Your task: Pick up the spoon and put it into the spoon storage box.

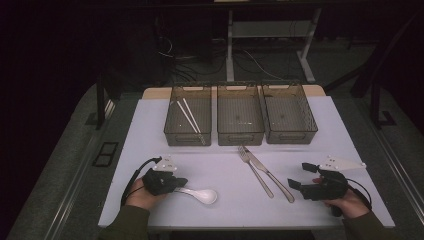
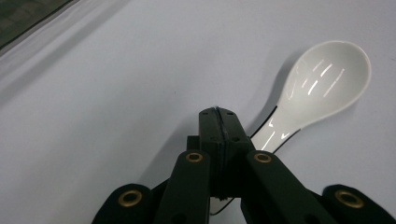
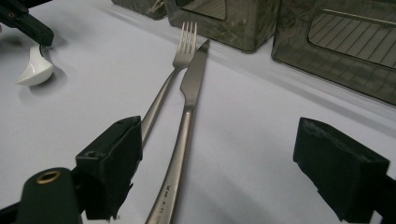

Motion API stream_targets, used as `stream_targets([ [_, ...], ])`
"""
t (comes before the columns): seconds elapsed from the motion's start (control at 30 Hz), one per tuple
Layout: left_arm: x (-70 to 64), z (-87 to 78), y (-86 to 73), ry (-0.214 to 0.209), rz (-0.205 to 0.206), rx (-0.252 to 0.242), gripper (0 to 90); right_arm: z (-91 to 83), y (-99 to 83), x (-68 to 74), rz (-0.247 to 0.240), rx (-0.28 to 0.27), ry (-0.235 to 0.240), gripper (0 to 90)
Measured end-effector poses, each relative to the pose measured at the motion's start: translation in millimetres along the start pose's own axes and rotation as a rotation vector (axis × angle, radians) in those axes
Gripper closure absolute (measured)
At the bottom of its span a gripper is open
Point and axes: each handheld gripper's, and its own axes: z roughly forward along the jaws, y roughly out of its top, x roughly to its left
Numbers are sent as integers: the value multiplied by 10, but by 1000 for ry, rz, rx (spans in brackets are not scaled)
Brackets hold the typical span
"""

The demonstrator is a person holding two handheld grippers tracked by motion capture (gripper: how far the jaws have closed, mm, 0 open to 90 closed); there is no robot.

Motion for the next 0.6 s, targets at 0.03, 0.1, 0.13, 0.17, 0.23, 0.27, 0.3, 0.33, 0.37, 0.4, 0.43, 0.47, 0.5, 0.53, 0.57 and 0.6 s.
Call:
stream_targets([
  [0.03, -9, -19, -18, 3, -10, -1, 888, -1, 0, 0, 0, 0, 0, 156],
  [0.1, -14, -50, -51, 5, -18, -6, 888, -2, -1, -4, -1, -1, -1, 156],
  [0.13, -23, -63, -68, 5, -31, -9, 888, -3, 0, -5, 0, -1, -2, 156],
  [0.17, -29, -69, -81, 6, -41, -15, 888, -3, 0, -6, 1, -1, -3, 156],
  [0.23, -19, -80, -87, 8, -35, -6, 888, 0, 0, -6, 0, 0, -2, 156],
  [0.27, -21, -78, -85, 8, -41, -10, 888, 0, 0, -5, 1, 0, -2, 156],
  [0.3, -24, -75, -82, 6, -44, -15, 888, 0, 1, -5, 1, 0, -2, 156],
  [0.33, -22, -77, -79, 4, -39, -14, 888, 0, 1, -6, 1, -1, -2, 156],
  [0.37, -14, -78, -74, 4, -28, -21, 888, -1, 1, -7, 2, -1, -4, 156],
  [0.4, -17, -89, -70, 3, -32, -23, 887, -2, 0, -8, 2, -1, -4, 156],
  [0.43, -9, -95, -63, 0, -22, -38, 887, -3, 1, -10, 3, -2, -3, 156],
  [0.47, -22, -103, -59, 0, -42, -58, 886, -3, 1, -11, 4, -4, -3, 156],
  [0.5, -22, -113, -49, 0, -46, -69, 866, -3, 2, -13, 6, -5, -2, 156],
  [0.53, -23, -121, -38, -3, -49, -81, 839, -4, 2, -13, 8, -5, -1, 156],
  [0.57, -25, -128, -26, -6, -52, -93, 814, -4, 2, -14, 9, -5, 0, 156],
  [0.6, -27, -134, -12, -9, -50, -102, 796, -4, 3, -14, 11, -5, -1, 156],
])
